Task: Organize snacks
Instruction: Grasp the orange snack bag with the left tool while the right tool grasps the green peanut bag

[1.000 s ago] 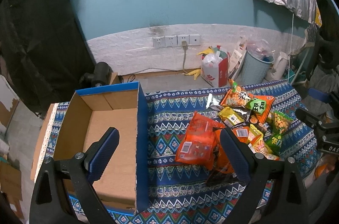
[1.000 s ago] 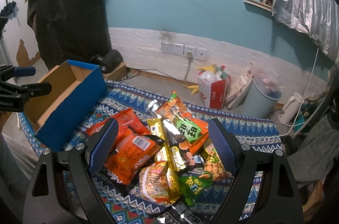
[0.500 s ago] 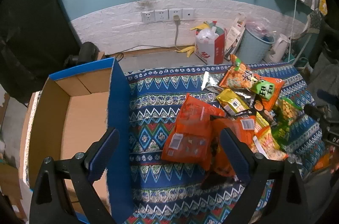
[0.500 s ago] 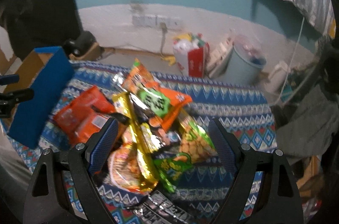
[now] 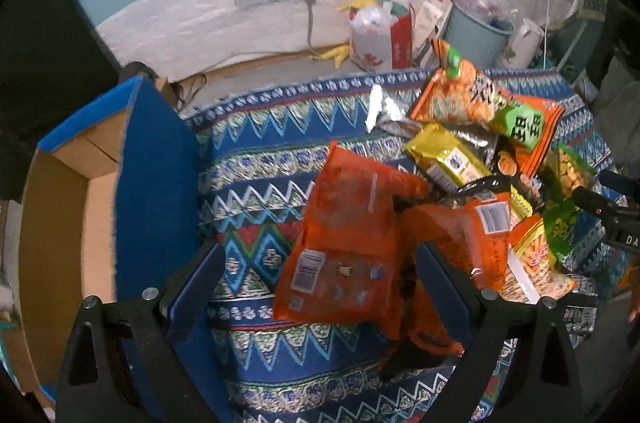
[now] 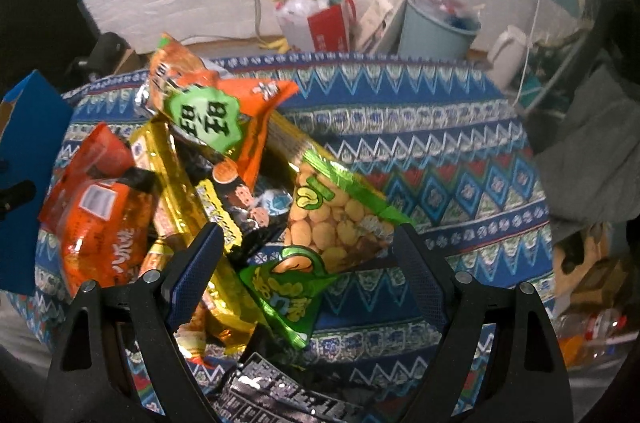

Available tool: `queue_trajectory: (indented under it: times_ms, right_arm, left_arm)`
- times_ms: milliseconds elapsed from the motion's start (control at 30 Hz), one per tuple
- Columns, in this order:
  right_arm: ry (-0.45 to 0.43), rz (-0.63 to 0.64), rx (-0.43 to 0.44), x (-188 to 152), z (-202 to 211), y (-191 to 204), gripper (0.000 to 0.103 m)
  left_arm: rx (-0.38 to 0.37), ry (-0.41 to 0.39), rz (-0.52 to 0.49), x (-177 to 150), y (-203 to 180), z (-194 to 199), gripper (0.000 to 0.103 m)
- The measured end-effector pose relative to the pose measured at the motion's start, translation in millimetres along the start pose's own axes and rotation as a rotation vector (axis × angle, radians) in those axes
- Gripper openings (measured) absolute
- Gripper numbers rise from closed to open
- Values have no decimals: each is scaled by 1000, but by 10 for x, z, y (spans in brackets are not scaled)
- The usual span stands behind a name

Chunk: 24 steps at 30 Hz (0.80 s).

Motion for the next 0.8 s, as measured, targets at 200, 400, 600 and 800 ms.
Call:
queue_trajectory:
  times_ms: [200,400,600,800]
  right_arm:
    - [48,-35,5,-57,-256,-60,85]
    - [95,-50,-1,-114,-475,-116,84]
    - [130,-38,18,-155,-636,-120,67]
    - [140,-27,35,-164,-693,-164,35]
  left_arm:
    - [-4,61,-30,-58,-99,-261,97]
    - [10,92,-51,-71,-136,-443,97]
    - [-28,114,-8,-67,-120,-580,97]
    - [-92,183,27,-142,-104,-639,97]
Point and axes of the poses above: each gripper's, at about its wrist camera, not at the fingertips, and z roughly against the way its jaws point, y to its left, x to its top, the point moved 10 cm from there along -z, roughly the way its jaws point
